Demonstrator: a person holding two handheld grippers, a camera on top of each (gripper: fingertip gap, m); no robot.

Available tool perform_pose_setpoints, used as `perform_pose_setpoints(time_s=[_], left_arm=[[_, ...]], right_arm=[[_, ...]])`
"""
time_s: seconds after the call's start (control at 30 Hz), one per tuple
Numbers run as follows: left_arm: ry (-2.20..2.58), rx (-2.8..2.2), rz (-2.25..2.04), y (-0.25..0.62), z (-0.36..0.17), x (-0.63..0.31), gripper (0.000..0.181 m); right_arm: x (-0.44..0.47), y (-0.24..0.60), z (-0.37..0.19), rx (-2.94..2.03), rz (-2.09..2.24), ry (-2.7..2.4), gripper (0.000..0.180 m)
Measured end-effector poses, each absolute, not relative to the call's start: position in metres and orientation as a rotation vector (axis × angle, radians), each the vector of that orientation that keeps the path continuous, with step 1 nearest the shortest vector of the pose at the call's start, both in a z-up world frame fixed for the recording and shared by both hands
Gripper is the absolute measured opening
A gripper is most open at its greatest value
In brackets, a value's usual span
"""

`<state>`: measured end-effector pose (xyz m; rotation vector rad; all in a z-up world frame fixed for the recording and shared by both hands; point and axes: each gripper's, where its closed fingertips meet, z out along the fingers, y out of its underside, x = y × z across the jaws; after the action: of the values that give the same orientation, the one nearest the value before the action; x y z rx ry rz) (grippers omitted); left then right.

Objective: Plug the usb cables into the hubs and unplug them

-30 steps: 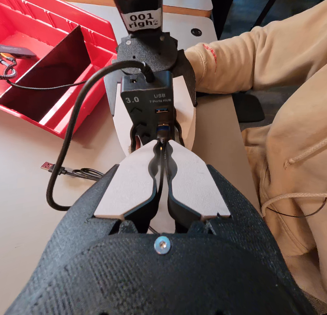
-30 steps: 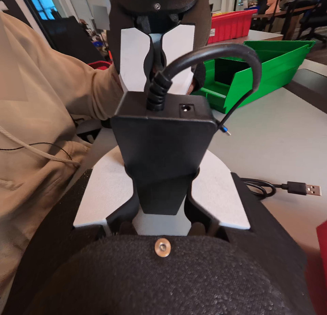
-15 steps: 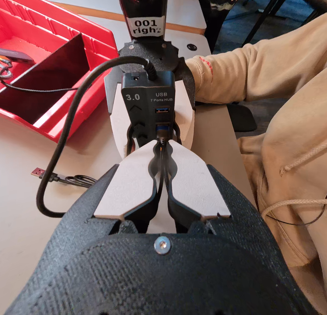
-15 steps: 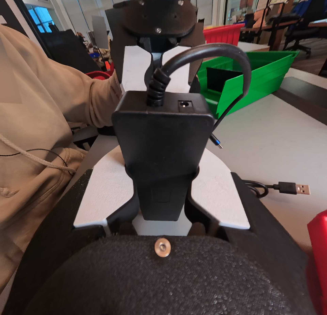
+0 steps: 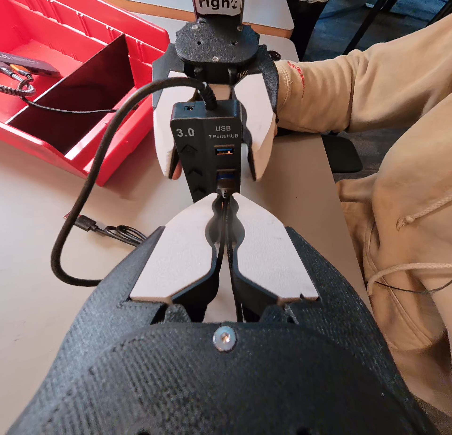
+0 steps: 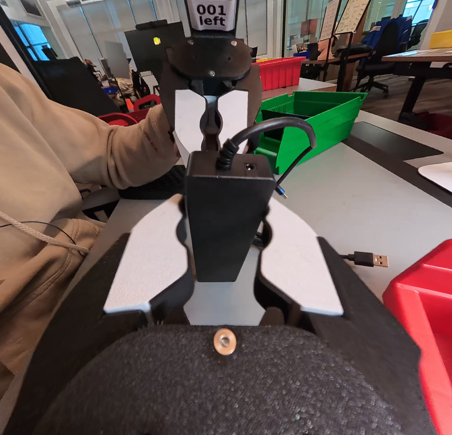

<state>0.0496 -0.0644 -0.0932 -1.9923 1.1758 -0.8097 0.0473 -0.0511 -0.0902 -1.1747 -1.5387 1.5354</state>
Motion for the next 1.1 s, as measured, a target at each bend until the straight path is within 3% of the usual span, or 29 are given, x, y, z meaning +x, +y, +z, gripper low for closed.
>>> perform_pose_setpoints(time_s=[0.17, 0.3, 0.47, 0.67, 0.83, 0.97, 1.1], left_arm=[[1.172, -1.884, -0.856, -0.074, -0.066, 0.052, 0.007], [1.082, -1.745, -0.815, -0.08, -0.021, 0.031, 0.029], [0.887, -1.656, -0.738, -0.084, 0.006, -0.005, 0.033], [0.71, -1.738, -0.747, -0.095, -0.048, -0.035, 0.033], [0.679, -1.868, -0.826, -0.112, -0.114, -0.035, 0.032], [0.665, -1.894, -0.862, -0.115, -0.132, -0.035, 0.03], [0.655, -1.882, -0.889, -0.113, -0.131, -0.035, 0.028]], right_arm=[[0.051, -0.059, -0.064, -1.092, 1.462, -1.564, 0.054], [0.058, -0.056, -0.029, -1.031, 1.35, -1.611, 0.054], [0.067, -0.038, 0.032, -0.976, 1.206, -1.629, 0.055], [0.074, 0.018, 0.111, -0.996, 0.99, -1.513, 0.054], [0.084, 0.097, 0.138, -1.127, 0.756, -1.387, 0.054], [0.095, 0.161, 0.12, -1.256, 0.659, -1.258, 0.055], [0.106, 0.213, 0.06, -1.44, 0.612, -1.168, 0.055]])
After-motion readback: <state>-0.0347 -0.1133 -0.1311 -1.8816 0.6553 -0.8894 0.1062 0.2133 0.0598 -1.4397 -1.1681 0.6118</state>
